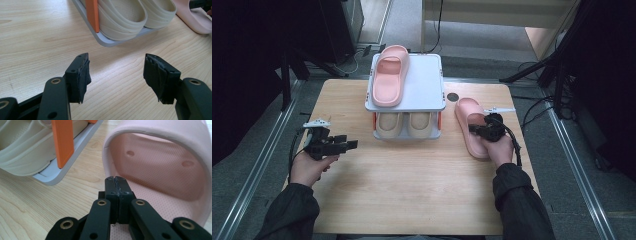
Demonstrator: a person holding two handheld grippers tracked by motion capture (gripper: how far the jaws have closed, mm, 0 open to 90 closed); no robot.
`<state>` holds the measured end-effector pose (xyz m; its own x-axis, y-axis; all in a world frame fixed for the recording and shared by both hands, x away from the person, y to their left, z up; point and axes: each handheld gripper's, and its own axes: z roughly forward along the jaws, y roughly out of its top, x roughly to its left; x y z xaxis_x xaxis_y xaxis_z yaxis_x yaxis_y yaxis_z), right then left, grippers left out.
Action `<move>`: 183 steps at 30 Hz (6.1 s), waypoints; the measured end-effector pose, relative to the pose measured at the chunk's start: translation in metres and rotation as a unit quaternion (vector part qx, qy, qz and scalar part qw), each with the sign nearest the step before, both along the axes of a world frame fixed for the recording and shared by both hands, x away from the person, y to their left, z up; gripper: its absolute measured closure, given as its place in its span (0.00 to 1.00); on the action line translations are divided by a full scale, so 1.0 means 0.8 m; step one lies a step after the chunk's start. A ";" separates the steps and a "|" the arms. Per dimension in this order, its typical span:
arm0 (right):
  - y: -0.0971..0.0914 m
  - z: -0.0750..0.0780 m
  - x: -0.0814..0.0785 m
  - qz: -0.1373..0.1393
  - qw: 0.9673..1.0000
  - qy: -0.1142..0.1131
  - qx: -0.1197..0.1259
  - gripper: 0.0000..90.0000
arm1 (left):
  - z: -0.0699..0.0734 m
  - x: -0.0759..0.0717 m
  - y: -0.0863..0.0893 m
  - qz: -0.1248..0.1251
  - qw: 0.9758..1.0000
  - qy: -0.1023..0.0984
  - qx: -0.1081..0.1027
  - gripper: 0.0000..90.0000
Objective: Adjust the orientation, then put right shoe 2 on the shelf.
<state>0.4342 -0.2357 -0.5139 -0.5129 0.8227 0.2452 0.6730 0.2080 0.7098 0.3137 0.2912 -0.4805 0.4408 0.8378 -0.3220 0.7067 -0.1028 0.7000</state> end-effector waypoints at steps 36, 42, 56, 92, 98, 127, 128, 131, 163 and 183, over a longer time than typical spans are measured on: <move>-0.068 0.007 -0.029 -0.080 0.996 -0.026 0.006 0.64 | -0.004 0.039 0.003 0.002 1.000 0.011 -0.007 0.43; -0.072 0.004 -0.027 -0.091 0.996 -0.021 0.001 0.63 | -0.003 0.037 0.002 0.001 1.000 0.012 -0.004 0.43; -0.067 0.001 -0.009 -0.101 0.995 -0.021 0.003 0.64 | -0.006 0.019 0.015 0.012 1.000 0.019 -0.005 0.43; -0.057 0.012 0.022 -0.164 0.985 0.037 0.049 0.94 | -0.011 -0.007 0.031 0.034 0.999 0.024 -0.014 0.43; -0.055 0.032 0.019 -0.174 0.983 0.043 0.039 0.94 | -0.009 -0.004 0.031 0.031 0.999 0.022 -0.025 0.43; 0.030 0.206 0.054 -0.136 0.990 -0.007 0.038 0.92 | -0.007 -0.001 0.021 0.015 1.000 0.020 -0.015 0.43; 0.034 0.209 0.055 -0.134 0.990 -0.006 0.039 0.92 | -0.007 -0.001 0.021 0.015 1.000 0.018 -0.016 0.43; 0.053 0.222 0.063 -0.131 0.991 -0.009 0.038 0.92 | -0.005 -0.002 0.021 0.014 1.000 0.017 -0.015 0.43; 0.175 0.222 0.096 -0.139 0.990 0.009 0.030 0.84 | 0.003 -0.003 0.021 0.002 1.000 0.005 -0.028 0.43; 0.158 0.242 0.075 -0.065 0.995 -0.019 0.072 0.87 | 0.002 0.000 0.020 0.003 1.000 0.005 -0.025 0.43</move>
<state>0.4940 -0.1092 -0.3205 -0.4153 0.8403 0.3486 0.6596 0.0143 0.7514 0.3138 0.3074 -0.4788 0.4330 0.8233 -0.3670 0.7140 -0.0647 0.6972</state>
